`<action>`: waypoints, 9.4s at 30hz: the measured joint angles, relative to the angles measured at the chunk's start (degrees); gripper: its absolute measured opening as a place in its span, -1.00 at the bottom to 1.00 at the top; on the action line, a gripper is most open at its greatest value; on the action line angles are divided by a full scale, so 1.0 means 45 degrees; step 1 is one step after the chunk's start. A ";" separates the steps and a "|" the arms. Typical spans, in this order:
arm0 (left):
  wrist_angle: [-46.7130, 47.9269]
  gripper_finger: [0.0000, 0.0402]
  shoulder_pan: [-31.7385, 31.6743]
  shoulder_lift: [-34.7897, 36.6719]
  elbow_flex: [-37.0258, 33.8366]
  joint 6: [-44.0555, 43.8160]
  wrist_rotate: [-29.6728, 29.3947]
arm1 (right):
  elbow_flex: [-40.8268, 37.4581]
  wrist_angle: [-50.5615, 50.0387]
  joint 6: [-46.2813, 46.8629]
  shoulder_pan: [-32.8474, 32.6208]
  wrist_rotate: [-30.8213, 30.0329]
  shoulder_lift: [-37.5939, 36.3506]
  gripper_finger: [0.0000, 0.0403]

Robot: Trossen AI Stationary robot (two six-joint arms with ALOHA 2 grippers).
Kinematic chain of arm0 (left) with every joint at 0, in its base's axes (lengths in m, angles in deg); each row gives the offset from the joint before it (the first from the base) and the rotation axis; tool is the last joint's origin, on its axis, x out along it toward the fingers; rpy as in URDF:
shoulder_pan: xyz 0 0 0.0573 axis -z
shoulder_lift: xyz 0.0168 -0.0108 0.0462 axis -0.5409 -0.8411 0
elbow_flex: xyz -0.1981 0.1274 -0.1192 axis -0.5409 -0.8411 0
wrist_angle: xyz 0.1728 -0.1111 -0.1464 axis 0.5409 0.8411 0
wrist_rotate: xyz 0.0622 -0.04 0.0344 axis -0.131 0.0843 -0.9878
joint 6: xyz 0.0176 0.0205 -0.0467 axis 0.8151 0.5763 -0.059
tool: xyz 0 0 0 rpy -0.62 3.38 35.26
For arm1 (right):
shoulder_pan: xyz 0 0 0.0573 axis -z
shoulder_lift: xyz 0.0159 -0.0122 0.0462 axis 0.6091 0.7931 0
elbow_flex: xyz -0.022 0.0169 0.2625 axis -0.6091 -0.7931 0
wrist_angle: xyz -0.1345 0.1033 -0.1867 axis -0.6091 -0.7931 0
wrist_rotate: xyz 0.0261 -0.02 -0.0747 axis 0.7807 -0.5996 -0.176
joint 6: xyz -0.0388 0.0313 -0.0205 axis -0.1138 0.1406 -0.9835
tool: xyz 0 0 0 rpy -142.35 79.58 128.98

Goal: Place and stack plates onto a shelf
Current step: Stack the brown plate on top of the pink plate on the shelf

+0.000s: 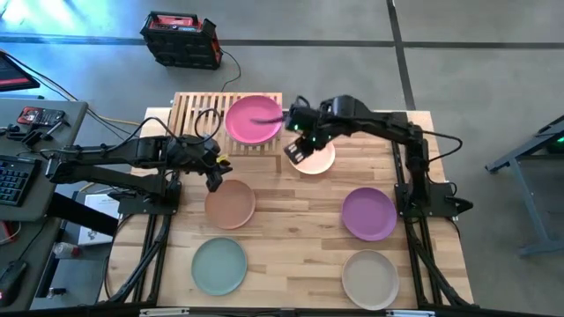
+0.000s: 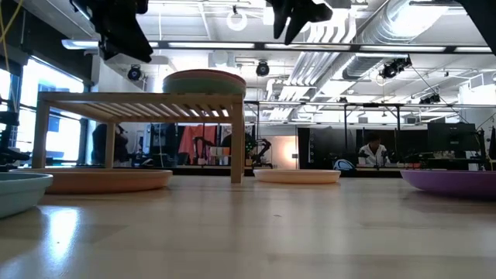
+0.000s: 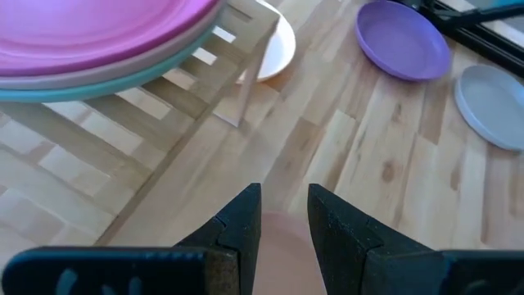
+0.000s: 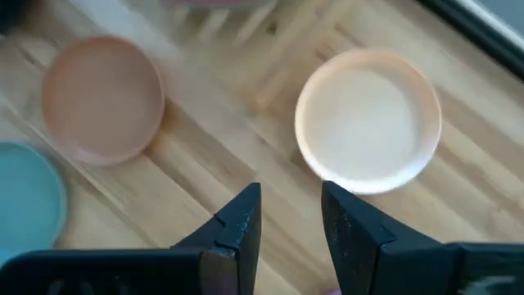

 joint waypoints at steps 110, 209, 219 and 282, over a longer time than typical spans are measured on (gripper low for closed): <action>0.0078 -0.55 0.0228 -0.0005 -0.0005 -0.2133 0.0530 | -0.8448 0.5885 1.5903 -1.1408 0.3098 0.2935 -0.46; 0.1443 -0.55 0.0170 0.0000 -0.0005 -0.1556 0.0273 | -1.3045 0.5349 0.7844 -0.5997 0.2270 -0.1355 -0.99; 0.1443 -0.55 0.0174 0.0000 -0.0005 -0.1556 0.0268 | -1.0163 0.2426 0.7318 -0.5565 0.0361 -0.1355 -1.00; 0.0967 -0.55 -0.0326 0.0000 -0.0005 -0.9138 -0.0362 | -0.2042 0.9032 -1.9503 0.2514 0.0703 -0.1345 -1.00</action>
